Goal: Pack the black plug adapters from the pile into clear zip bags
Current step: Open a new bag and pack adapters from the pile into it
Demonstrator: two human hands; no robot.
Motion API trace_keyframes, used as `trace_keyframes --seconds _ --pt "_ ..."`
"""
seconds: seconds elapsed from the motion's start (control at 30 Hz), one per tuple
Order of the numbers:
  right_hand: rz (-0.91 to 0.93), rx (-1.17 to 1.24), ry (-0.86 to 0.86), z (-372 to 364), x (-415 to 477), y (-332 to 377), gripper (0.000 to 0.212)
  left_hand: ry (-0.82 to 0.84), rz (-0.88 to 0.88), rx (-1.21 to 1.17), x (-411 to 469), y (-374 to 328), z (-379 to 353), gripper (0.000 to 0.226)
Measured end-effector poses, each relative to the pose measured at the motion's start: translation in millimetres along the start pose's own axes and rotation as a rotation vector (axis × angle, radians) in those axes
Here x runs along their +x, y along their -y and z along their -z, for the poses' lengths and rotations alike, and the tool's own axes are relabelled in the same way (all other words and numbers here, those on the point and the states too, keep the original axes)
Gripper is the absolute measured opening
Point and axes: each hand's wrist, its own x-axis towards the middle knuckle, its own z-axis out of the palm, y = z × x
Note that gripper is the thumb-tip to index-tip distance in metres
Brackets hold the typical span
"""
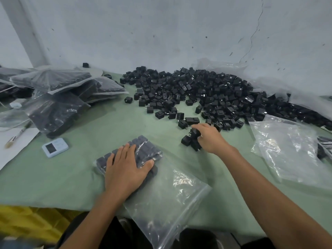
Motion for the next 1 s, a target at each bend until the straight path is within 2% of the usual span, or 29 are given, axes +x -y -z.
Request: trace_keyframes --seconds 0.1,0.2,0.27,0.37,0.47,0.6,0.7,0.77,0.9,1.0 --pt "-0.01 -0.04 0.08 -2 26 -4 0.062 -0.006 -0.003 -0.002 0 0 0 0.087" --pt "-0.015 -0.023 0.115 5 28 -4 0.043 -0.007 0.002 -0.003 0 0 0 0.088" --pt "-0.03 0.058 0.035 15 15 -3 0.033 0.005 0.0 0.001 1 0 0 0.088" --pt "-0.036 0.413 -0.133 31 -34 2 0.024 0.009 0.001 0.01 1 0 0 0.089" --pt "-0.003 0.807 -0.169 36 -113 3 0.018 0.01 -0.003 0.012 1 0 0 0.089" --pt "-0.064 1.065 -0.057 19 -219 -2 0.028 0.017 0.002 0.025 1 0 0 0.089" --pt "-0.128 1.102 0.24 -12 -259 6 0.036 0.019 -0.005 0.039 1 0 -1 0.09" --pt "-0.135 1.087 0.342 -31 -261 25 0.037 0.019 -0.014 0.048 2 1 -1 0.091" --pt "-0.158 1.215 0.246 -53 -228 70 0.03 0.03 -0.014 0.053 1 1 0 0.091" --pt "-0.223 1.318 0.161 -61 -199 92 0.011 0.039 -0.018 0.077 0 0 0 0.091"
